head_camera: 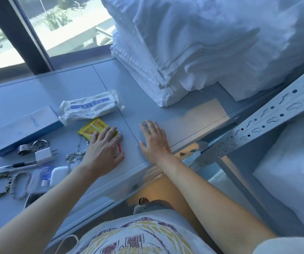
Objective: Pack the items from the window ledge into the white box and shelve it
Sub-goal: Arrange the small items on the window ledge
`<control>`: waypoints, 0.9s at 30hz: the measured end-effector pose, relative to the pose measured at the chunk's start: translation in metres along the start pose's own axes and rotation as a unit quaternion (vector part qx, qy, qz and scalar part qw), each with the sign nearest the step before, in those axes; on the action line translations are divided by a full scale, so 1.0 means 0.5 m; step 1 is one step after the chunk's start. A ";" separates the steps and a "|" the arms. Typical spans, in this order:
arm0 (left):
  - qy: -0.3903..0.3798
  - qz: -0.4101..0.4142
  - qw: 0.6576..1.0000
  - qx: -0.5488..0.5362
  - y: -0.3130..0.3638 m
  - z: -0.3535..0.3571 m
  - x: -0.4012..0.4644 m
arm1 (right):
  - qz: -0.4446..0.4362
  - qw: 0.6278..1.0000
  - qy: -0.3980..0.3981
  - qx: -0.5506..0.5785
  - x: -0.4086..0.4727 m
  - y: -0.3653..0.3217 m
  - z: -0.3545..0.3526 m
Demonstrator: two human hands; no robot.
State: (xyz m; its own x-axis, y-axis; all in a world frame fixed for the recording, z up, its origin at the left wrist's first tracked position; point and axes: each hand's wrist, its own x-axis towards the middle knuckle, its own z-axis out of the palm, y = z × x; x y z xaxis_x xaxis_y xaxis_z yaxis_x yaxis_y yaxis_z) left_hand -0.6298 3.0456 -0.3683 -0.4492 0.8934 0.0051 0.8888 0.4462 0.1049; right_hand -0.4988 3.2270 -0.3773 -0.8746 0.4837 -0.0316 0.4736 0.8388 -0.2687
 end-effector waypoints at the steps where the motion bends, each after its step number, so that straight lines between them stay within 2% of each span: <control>1: -0.005 -0.005 1.000 -0.002 -0.006 -0.004 -0.006 | -0.013 1.000 -0.005 -0.001 0.007 -0.017 0.005; 7: -0.018 -0.049 0.999 0.000 -0.034 -0.016 -0.051 | -0.085 0.996 -0.041 -0.002 0.044 -0.112 0.028; 16: 0.035 -0.139 0.988 -0.057 -0.101 -0.065 -0.150 | -0.133 0.990 -0.050 0.013 0.082 -0.198 0.040; 23: 0.115 -0.279 0.948 -0.104 -0.206 -0.118 -0.286 | -0.203 0.976 -0.023 0.070 0.107 -0.359 0.019; 27: 0.159 -0.349 0.914 -0.136 -0.250 -0.134 -0.376 | -0.267 0.958 -0.050 0.097 0.111 -0.483 0.011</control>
State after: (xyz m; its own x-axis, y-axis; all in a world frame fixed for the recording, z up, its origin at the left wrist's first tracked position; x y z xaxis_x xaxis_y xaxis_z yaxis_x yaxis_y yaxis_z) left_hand -0.6627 2.8183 -0.3160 -0.9397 0.3175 0.1270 0.3404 0.8330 0.4362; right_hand -0.6622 3.0500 -0.3196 -0.9969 -0.0349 0.0700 -0.0626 0.8926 -0.4464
